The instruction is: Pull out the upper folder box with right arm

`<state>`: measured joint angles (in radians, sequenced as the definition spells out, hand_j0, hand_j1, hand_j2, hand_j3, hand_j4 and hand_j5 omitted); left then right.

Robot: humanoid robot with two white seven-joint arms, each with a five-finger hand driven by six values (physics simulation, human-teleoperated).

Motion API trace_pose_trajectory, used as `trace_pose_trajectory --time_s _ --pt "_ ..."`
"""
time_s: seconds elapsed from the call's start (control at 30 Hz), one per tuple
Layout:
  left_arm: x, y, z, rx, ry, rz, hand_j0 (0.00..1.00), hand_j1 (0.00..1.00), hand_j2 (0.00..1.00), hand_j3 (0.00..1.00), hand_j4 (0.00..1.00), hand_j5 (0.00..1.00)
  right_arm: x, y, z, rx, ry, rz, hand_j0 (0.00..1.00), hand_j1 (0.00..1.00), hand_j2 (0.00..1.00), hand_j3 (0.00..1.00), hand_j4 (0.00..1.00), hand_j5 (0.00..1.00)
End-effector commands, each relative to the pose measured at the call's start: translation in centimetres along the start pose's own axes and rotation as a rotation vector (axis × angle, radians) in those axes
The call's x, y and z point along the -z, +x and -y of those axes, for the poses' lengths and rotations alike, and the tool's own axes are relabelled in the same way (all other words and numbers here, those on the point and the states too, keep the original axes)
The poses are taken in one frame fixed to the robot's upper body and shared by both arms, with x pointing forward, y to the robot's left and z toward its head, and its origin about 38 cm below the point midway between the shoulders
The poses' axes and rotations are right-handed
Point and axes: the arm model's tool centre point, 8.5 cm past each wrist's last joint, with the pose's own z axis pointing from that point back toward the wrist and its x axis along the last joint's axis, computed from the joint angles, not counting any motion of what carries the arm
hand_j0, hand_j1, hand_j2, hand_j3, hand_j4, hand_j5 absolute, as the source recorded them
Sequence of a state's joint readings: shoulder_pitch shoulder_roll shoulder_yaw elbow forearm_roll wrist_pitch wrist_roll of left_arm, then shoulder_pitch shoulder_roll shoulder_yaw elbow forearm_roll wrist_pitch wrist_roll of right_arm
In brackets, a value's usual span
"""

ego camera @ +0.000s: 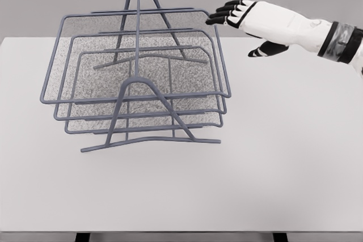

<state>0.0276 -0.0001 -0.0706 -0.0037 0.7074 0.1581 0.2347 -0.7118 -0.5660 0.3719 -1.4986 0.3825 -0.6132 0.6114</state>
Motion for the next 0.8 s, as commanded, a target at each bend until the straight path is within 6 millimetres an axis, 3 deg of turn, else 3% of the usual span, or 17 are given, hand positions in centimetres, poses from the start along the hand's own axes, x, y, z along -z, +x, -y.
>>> trace_pose_trajectory --time_s 0.0,0.27,0.4,0.63,0.77 --pt "0.0 0.0 0.0 0.000 0.000 0.000 1.00 1.00 1.00 1.00 1.00 1.00 1.4 0.5 -1.6 0.035 0.032 0.029 1.00 1.00 1.00 1.00 1.00 1.00" --pt "0.0 0.0 0.0 0.002 0.001 0.000 1.00 1.00 1.00 1.00 1.00 1.00 2.5 0.7 -5.2 0.102 0.101 0.040 1.00 1.00 1.00 1.00 1.00 1.00" --pt "0.0 0.0 0.0 0.000 0.000 0.000 1.00 1.00 1.00 1.00 1.00 1.00 3.0 1.1 -6.1 0.116 0.117 0.052 1.00 1.00 1.00 1.00 1.00 1.00" --pt "0.0 0.0 0.0 0.000 -0.001 0.000 1.00 1.00 1.00 1.00 1.00 1.00 0.7 -0.1 -6.8 0.108 0.160 0.004 1.00 1.00 1.00 1.00 1.00 1.00" --pt "0.0 0.0 0.0 0.000 0.000 0.000 1.00 1.00 1.00 1.00 1.00 1.00 -2.3 -1.5 -7.1 0.091 0.213 -0.059 1.00 1.00 1.00 1.00 1.00 1.00"
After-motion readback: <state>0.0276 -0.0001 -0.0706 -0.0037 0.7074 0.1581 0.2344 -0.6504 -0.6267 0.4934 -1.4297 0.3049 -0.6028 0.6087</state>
